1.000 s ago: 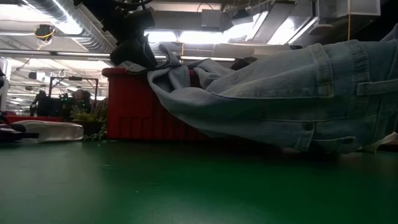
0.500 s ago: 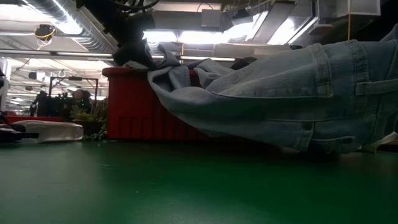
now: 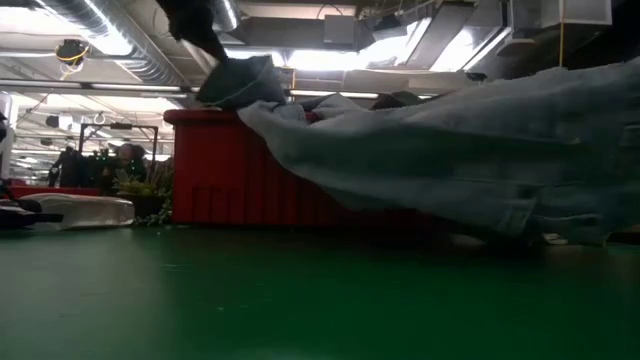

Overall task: Fold Laundry from Bin
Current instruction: Fold the blue pants

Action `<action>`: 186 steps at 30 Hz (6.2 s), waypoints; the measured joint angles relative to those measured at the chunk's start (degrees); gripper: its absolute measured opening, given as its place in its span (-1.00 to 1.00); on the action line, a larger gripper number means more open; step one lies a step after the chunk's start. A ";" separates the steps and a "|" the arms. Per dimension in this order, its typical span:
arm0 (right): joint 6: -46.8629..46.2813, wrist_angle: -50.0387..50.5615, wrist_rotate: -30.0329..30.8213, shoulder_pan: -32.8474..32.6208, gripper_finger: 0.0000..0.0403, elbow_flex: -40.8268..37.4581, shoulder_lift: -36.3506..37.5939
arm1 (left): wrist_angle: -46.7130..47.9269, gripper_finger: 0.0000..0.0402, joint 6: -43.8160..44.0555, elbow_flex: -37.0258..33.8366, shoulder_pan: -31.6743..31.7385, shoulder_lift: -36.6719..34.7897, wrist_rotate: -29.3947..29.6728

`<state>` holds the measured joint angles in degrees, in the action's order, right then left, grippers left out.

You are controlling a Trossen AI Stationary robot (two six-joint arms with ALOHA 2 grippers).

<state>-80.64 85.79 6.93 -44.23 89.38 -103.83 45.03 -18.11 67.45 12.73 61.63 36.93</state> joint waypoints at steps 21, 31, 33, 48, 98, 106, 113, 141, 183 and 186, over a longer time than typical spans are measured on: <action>-0.17 4.22 -12.58 -0.07 -0.97 0.02 0.00 | 4.33 -1.00 -0.55 21.89 -0.02 -7.23 18.07; -0.03 4.21 -21.28 -0.11 -0.97 0.00 0.00 | 10.65 -1.00 -14.19 23.97 0.00 -10.37 23.12; 0.24 4.20 -21.88 -0.11 -0.97 0.01 0.00 | 13.50 -1.00 -13.53 24.01 0.00 -10.88 23.07; 1.65 3.48 -23.08 -0.09 -0.97 0.00 0.00 | 40.73 -1.00 -0.42 23.99 0.00 -11.13 0.58; 19.67 -0.69 -13.94 0.00 -0.37 0.02 0.00 | 31.56 -0.25 21.76 23.64 0.00 -11.27 -18.35; 19.67 -2.66 3.97 0.00 -0.37 0.02 0.00 | 30.82 -0.25 25.74 12.46 -0.08 -11.17 -42.29; 19.70 -9.53 5.85 0.00 -0.37 -5.80 0.07 | 20.96 -0.25 28.52 -8.01 -2.84 -11.02 -45.05; 11.93 -30.49 -21.16 0.04 -0.37 -26.43 0.04 | -6.59 -0.28 48.27 -40.73 -35.29 7.22 -59.01; 25.63 -8.72 -0.68 6.00 -0.37 -11.74 0.26 | -35.47 -0.51 42.93 -39.57 -37.31 8.67 -62.52; 29.35 -6.71 2.36 9.77 -0.37 -11.72 0.26 | -35.51 -0.55 38.42 -39.57 -33.63 8.67 -61.81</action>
<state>-51.30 79.09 9.29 -34.46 77.67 -103.57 9.52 20.31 27.88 -20.90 70.30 -24.87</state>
